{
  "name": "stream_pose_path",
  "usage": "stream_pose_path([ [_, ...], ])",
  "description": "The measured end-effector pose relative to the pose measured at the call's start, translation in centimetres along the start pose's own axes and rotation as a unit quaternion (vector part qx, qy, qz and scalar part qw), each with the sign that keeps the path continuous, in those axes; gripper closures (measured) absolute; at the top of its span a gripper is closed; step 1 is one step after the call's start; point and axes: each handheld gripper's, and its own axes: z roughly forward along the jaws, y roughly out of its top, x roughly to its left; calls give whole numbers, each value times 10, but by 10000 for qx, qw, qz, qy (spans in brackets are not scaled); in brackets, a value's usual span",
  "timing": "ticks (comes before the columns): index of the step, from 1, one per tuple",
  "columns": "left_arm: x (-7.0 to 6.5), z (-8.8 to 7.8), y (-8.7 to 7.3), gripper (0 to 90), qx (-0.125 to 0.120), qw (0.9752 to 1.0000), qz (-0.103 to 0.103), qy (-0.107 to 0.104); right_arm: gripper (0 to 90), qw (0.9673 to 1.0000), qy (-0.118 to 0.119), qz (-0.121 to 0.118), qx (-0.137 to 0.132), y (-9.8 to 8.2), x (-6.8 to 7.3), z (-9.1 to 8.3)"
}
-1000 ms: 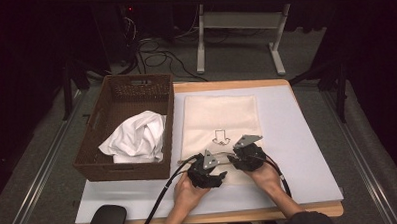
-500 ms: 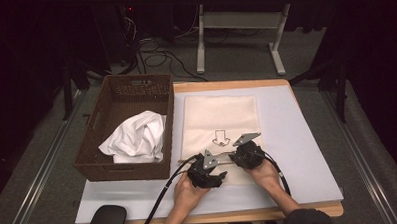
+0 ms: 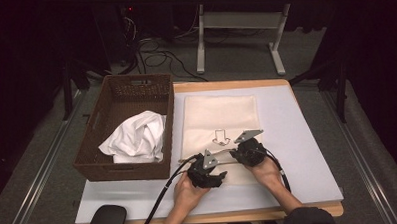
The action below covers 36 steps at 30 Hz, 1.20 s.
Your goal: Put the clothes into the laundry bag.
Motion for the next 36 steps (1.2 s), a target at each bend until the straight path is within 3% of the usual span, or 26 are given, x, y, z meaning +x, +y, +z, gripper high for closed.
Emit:
stream_pose_path([
  [22,-1,0,0,409,8,10000,24,29,850,9994,61,-11,-328,21,-7,-28],
  [36,-1,0,0,408,16,10000,37,40,850,9993,226,68,-301,32,-13,-41],
])
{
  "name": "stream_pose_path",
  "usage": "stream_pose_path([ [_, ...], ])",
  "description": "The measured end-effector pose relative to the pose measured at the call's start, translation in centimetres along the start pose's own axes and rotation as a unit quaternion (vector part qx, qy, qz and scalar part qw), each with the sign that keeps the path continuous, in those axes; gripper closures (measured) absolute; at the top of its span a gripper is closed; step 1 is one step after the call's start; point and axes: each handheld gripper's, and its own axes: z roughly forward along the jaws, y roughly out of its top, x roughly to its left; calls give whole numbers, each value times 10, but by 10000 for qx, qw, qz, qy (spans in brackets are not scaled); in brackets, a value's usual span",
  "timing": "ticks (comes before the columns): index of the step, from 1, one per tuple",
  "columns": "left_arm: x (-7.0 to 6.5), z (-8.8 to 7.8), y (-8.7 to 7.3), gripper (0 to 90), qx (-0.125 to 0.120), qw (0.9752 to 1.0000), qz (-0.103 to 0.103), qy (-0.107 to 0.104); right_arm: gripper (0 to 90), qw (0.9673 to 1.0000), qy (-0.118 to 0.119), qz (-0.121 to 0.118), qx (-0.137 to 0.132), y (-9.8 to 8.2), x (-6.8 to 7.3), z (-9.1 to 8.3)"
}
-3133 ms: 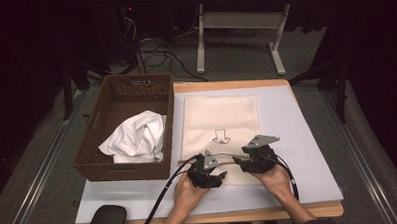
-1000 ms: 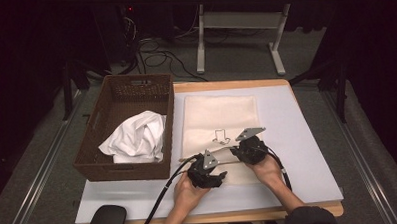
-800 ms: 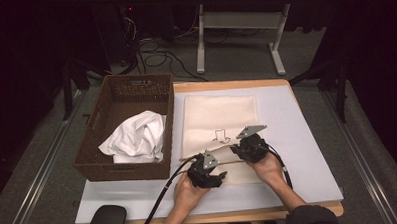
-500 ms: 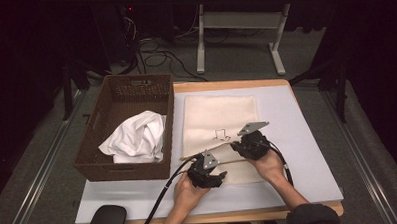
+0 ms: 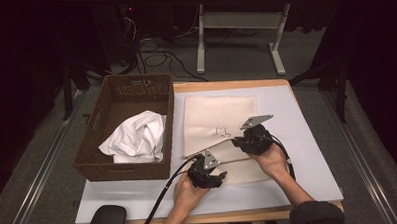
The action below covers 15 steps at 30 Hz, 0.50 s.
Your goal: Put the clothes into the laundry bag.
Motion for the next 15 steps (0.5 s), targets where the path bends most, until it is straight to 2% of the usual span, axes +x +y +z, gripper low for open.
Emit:
stream_pose_path([
  [8,-1,0,0,407,4,10000,23,25,850,9999,112,8,18,11,-5,-10],
  [15,-1,0,0,407,6,10000,35,35,850,9999,81,-70,-75,20,-6,-18],
])
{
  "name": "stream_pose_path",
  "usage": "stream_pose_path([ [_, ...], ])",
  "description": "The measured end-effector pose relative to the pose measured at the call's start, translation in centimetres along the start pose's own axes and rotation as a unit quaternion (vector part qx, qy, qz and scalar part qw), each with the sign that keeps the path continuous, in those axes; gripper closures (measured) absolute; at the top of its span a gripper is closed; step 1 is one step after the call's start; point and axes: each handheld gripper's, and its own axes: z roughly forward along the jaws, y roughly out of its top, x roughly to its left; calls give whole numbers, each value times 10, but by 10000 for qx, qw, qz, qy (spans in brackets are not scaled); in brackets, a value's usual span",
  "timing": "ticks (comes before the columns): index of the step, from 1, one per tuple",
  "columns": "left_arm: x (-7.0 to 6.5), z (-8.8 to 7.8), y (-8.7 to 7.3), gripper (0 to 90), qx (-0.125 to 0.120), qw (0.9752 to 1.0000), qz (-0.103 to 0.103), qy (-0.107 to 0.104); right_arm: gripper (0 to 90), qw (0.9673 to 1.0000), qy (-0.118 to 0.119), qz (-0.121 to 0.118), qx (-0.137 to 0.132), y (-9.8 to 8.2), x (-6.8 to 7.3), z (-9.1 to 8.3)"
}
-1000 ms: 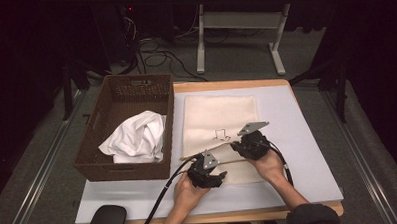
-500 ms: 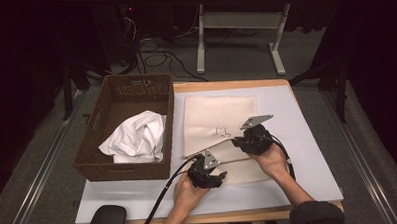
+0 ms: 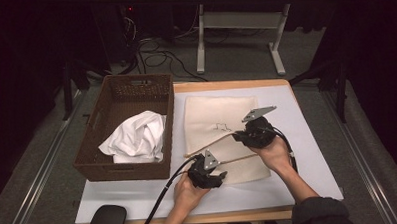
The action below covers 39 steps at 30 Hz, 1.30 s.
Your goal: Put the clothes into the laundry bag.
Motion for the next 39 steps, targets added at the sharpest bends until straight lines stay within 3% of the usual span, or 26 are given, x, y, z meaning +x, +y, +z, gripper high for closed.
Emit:
stream_pose_path([
  [11,-1,0,0,407,16,10000,39,30,850,9998,-59,-59,-173,16,1,-13],
  [18,-1,0,1,403,32,10000,49,49,850,9998,-48,-22,-170,17,0,-13],
  [22,-1,0,1,387,57,10000,-35,6,850,9998,-67,-157,-104,19,-2,-10],
  [26,-1,-2,6,380,283,9996,-90,-29,850,9998,-53,-161,-70,20,-2,-6],
  [27,-1,-4,9,382,471,9989,-68,-11,850,9998,-58,-183,-24,20,-2,-5],
  [30,-2,-7,12,384,516,9987,-52,-18,850,9998,-71,-190,-17,21,0,-2],
  [39,2,-28,23,394,486,9979,-302,-298,850,9995,-69,-291,29,22,4,1],
])
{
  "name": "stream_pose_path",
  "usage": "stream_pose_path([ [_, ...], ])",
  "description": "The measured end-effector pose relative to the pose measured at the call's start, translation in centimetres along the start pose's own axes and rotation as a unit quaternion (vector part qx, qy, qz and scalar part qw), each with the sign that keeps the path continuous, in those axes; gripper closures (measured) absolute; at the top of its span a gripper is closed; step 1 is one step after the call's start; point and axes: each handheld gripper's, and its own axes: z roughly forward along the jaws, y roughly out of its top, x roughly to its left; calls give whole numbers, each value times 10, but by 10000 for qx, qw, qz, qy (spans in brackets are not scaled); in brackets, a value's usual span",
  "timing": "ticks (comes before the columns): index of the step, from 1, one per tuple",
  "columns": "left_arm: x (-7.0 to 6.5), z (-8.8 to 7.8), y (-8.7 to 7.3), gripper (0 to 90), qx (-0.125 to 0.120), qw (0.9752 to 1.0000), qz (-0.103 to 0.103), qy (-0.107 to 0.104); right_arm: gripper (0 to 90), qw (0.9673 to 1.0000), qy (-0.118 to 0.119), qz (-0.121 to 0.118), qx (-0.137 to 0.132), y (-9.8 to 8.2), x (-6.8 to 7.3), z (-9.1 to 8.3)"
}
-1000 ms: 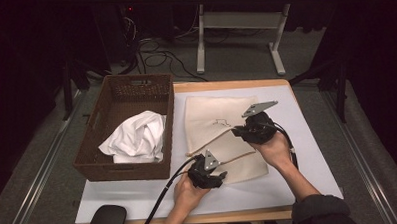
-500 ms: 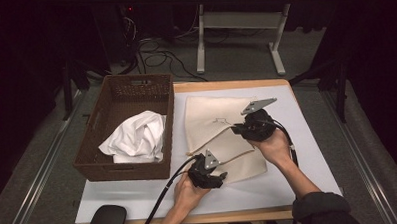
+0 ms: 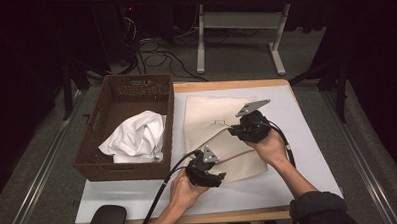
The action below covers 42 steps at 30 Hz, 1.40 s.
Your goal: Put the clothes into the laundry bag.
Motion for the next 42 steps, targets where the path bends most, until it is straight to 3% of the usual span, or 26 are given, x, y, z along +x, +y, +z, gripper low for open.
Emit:
stream_pose_path([
  [3,2,-9,3,394,-46,9999,-88,-104,851,10000,-9,24,2,0,1,0],
  [4,4,-14,5,395,-51,9994,-229,-240,850,10000,4,10,-14,0,1,0],
  [7,7,-17,6,389,22,9992,-306,-267,850,10000,2,9,-8,1,2,0],
  [8,9,-21,9,389,103,9996,-227,-122,850,10000,-9,-2,-7,1,3,0],
  [10,9,-23,9,389,86,9996,-226,-109,850,10000,-6,6,-9,1,3,0],
  [15,11,-33,14,384,100,9995,-258,-142,850,10000,16,18,-21,0,2,0],
  [27,6,-48,17,373,215,9997,-17,-111,850,10000,9,-24,22,-2,1,1],
  [42,5,-69,20,367,225,9997,55,-54,850,10000,37,67,-19,-5,0,0],
])
